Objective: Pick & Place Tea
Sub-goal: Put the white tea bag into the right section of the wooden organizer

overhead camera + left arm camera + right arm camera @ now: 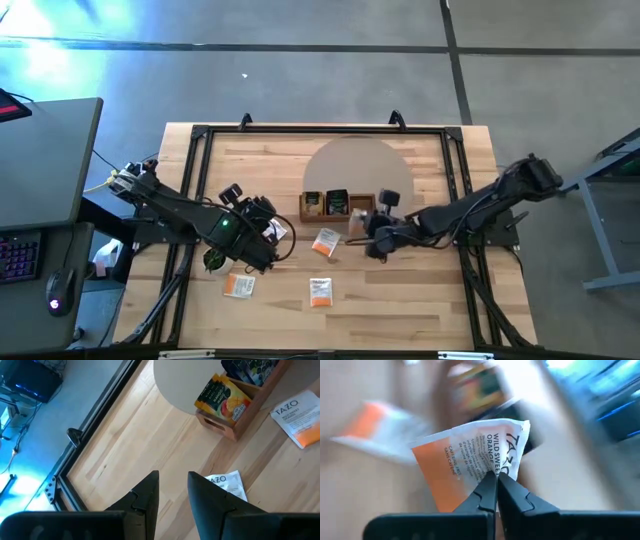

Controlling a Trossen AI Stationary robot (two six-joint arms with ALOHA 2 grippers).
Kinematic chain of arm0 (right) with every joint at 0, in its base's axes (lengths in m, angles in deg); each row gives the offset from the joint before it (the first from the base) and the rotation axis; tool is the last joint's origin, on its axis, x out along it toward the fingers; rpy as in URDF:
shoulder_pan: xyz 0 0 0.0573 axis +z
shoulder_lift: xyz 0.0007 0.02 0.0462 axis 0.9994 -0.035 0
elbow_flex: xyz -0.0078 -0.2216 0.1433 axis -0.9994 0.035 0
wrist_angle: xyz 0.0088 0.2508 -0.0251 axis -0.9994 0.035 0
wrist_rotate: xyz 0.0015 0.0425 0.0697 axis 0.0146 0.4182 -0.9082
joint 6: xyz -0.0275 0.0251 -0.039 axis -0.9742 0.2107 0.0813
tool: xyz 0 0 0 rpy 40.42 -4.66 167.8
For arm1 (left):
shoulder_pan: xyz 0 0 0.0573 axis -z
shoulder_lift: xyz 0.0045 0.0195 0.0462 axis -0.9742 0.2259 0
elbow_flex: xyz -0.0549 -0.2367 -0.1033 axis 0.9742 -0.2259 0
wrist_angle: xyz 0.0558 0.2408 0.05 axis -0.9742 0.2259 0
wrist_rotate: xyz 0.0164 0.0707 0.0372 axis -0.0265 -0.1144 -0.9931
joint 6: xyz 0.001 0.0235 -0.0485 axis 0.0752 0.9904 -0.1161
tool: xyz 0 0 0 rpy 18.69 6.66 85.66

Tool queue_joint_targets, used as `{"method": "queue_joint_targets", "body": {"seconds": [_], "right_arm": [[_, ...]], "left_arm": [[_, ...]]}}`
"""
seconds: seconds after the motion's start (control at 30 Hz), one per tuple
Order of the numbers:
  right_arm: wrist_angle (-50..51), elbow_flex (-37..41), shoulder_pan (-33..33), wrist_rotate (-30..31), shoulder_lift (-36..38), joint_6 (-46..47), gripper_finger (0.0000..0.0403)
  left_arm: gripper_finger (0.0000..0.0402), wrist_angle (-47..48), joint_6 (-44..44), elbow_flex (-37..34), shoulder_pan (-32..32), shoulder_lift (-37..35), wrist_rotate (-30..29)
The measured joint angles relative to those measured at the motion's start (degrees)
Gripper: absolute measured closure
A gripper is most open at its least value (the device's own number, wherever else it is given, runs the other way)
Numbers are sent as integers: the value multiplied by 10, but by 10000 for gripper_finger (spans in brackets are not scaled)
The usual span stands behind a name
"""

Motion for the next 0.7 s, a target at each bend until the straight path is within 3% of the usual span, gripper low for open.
{"method": "queue_joint_targets", "body": {"seconds": [0.07, 0.13, 0.7], "right_arm": [[-33, 0, -4, 71, -10, -71, 397], [-44, -1, -14, 103, -15, -119, 395], [-33, -1, -117, 90, -107, -220, 397]], "left_arm": [[301, 0, -2, 0, 0, 0, -1], [301, 0, -2, 0, 0, 0, -1], [301, 3, -2, 0, 0, 0, 1]]}}
